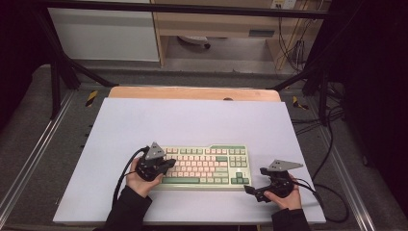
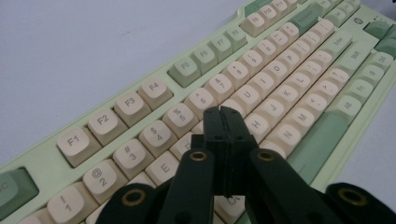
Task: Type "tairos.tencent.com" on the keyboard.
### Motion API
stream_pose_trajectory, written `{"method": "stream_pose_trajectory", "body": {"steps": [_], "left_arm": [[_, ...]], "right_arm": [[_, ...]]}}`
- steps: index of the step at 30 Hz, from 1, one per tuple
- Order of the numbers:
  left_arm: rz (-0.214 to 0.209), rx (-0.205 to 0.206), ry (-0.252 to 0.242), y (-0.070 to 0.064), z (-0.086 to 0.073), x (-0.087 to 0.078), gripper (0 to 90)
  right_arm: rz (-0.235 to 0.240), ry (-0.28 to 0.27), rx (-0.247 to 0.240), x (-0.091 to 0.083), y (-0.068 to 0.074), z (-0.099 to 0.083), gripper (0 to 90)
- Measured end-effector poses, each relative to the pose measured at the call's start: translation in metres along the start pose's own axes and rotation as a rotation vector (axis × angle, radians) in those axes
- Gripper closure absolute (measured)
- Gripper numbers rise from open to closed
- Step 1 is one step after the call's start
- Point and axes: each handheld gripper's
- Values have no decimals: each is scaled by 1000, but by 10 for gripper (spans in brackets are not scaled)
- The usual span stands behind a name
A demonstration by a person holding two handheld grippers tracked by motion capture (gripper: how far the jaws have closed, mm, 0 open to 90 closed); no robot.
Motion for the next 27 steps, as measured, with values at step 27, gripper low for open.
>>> {"method": "stream_pose_trajectory", "body": {"steps": [27], "left_arm": [[56,-30,-3,19,-16,-43,898]], "right_arm": [[0,-1,2,0,0,0,3]]}}
Point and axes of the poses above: each handheld gripper's, and its own axes: x roughly forward along the jaws, z roughly out of its top, y roughly to its left, and after that the axes turned 15 degrees about -y, right-handed
